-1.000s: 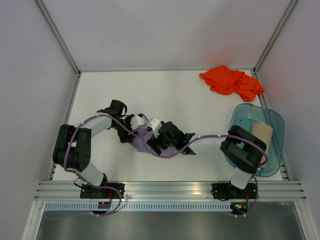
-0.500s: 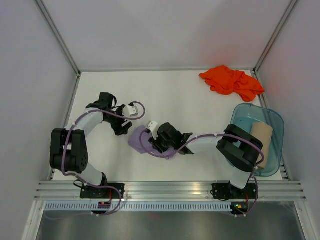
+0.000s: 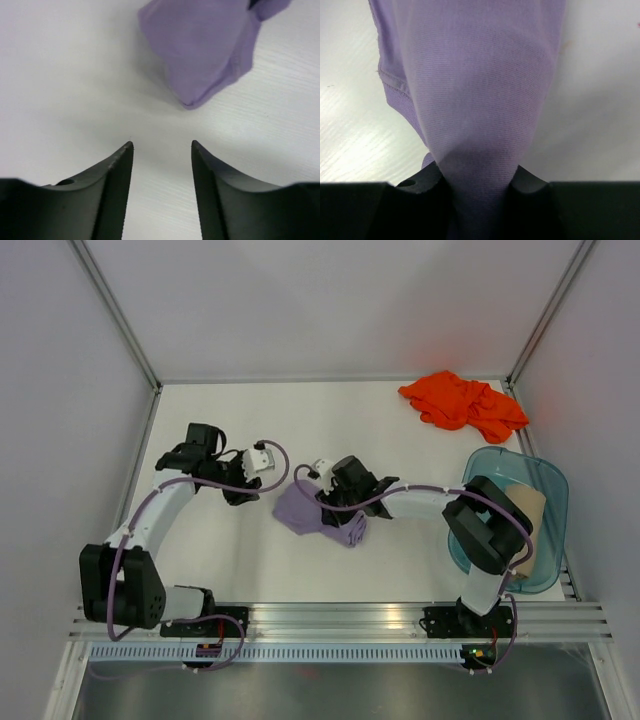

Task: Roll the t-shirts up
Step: Place the rolled tshirt into the container

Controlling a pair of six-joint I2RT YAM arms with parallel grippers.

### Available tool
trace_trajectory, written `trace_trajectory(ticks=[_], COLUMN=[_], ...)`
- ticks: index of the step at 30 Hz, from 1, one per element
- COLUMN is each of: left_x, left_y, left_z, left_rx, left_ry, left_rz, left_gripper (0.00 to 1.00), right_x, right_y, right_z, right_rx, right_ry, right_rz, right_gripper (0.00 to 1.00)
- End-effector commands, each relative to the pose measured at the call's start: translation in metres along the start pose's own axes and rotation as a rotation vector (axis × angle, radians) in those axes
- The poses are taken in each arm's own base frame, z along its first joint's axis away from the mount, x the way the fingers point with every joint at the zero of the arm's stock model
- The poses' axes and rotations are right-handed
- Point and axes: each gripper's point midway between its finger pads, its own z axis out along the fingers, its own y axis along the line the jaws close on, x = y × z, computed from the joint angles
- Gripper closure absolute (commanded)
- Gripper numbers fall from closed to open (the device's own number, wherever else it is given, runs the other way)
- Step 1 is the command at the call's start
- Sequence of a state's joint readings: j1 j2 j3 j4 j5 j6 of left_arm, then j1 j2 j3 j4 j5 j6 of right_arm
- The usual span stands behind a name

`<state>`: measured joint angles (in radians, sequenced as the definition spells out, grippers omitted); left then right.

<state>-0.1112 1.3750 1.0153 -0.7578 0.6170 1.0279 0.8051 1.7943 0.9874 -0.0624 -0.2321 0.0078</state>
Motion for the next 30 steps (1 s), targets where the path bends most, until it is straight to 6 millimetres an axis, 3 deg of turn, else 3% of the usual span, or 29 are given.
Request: trace_trajectory(ticks=[1, 4, 6, 7, 14, 18, 21, 23, 26, 27, 28, 30], left_x=[-0.016, -0.02, -0.031, -0.034, -0.052, -0.065, -0.076, -0.085, -0.104, -0.106, -0.12, -0.128], left_y=[-0.039, -0.063, -0.056, -0.064, -0.036, -0.039, -0.034, -0.022, 0.0, 0.008, 0.016, 0.027], left_z=[0.008, 0.037, 0.051, 0.06, 0.106, 0.122, 0.131, 0.131, 0.122, 0.118, 0.108, 0.096], left_rx=[0.106, 0.184, 0.154, 0.165, 0.109, 0.122, 0.08, 0.032, -0.054, -0.083, -0.114, -0.145], left_ry=[-0.083, -0.072, -0.099, -0.105, -0.126, -0.129, -0.136, -0.142, -0.144, -0.138, -0.163, -0.179], left_rz=[0.132, 0.119, 0.138, 0.138, 0.211, 0.257, 0.275, 0.247, 0.18, 0.153, 0.112, 0.051], left_gripper=[0.48, 0.51, 0.51, 0.51, 0.61, 0.65, 0.67, 0.65, 0.61, 0.59, 0.58, 0.54], right_x=[-0.005, -0.007, -0.006, -0.009, -0.026, -0.053, -0.06, -0.051, -0.04, -0.038, -0.039, -0.048], right_y=[-0.006, -0.012, -0.021, -0.024, -0.01, -0.007, -0.006, -0.012, -0.039, -0.057, -0.067, -0.09], right_z=[-0.017, -0.019, -0.022, -0.025, -0.042, -0.064, -0.075, -0.076, -0.088, -0.096, -0.102, -0.125], right_rx=[-0.015, 0.01, 0.059, 0.078, 0.039, 0.046, 0.051, 0.063, 0.131, 0.184, 0.216, 0.29], right_ry=[0.028, 0.033, 0.04, 0.034, -0.088, -0.192, -0.227, -0.21, -0.199, -0.207, -0.221, -0.277], right_rz=[0.073, 0.067, 0.076, 0.076, 0.133, 0.137, 0.128, 0.143, 0.201, 0.238, 0.256, 0.288], right_gripper=[1.0, 1.0, 1.0, 1.0, 1.0, 1.0, 1.0, 1.0, 1.0, 1.0, 1.0, 1.0])
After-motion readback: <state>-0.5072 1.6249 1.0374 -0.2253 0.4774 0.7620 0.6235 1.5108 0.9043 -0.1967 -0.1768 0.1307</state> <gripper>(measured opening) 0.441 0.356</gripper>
